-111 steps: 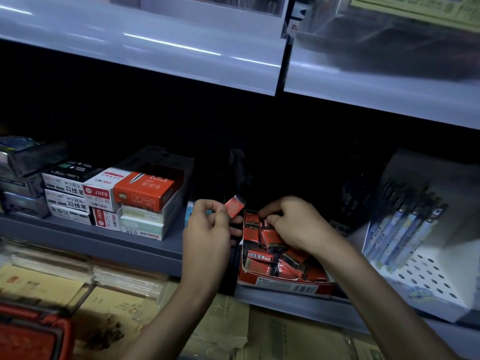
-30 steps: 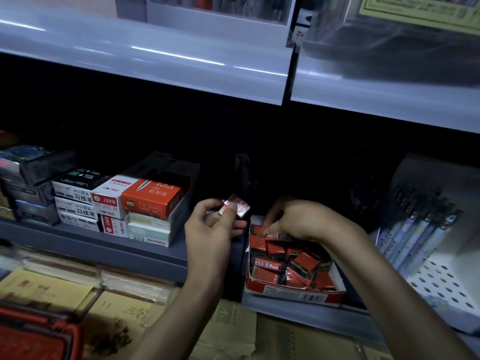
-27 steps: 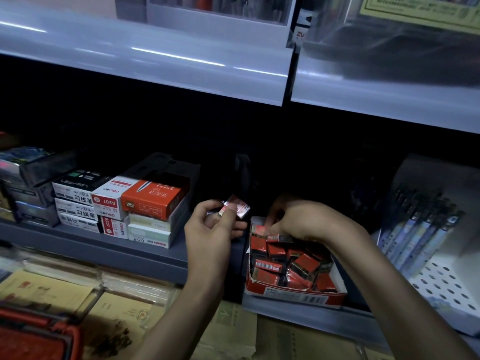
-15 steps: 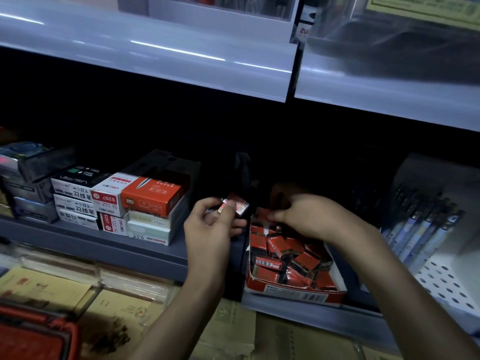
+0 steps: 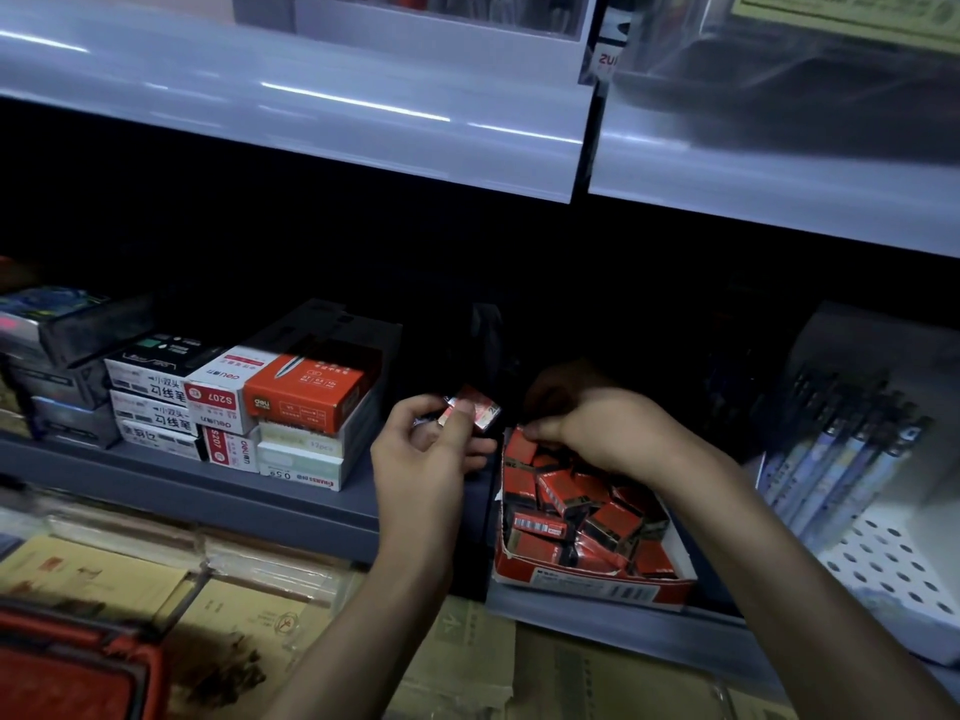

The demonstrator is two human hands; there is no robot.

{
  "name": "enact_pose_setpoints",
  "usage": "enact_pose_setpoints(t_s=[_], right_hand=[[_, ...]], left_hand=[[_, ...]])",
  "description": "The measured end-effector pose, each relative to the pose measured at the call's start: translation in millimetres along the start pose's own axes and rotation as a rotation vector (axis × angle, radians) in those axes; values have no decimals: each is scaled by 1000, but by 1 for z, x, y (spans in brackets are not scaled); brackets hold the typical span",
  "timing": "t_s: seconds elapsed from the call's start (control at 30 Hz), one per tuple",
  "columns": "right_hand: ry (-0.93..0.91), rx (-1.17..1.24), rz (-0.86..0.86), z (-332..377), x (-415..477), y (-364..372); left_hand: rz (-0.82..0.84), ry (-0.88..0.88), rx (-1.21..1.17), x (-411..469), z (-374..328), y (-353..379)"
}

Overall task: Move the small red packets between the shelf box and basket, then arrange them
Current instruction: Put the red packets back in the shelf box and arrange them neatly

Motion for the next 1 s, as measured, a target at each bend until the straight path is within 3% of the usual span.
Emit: enact_pose_setpoints(t_s=[0.2, 0.77, 0.9, 1.0], right_hand=[[77, 34, 36, -4, 6, 2], [3, -20, -60, -11, 5, 21], [-27, 308, -175, -9, 0, 8], [17, 467, -36, -1, -11, -1]], left_hand=[[1, 10, 13, 1, 0, -1], [52, 30, 94, -4, -1, 0], [92, 38, 114, -4, 0, 1], [122, 45, 113, -5, -2, 2]])
Point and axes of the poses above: each hand's wrist, its own x-axis towards the middle knuckle, its own y-axis out of the palm, z = x × y, the point moved 2 cm from there along x, towards the middle knuckle, and after that the axes turned 5 degrees about z, right-handed, at the moved point
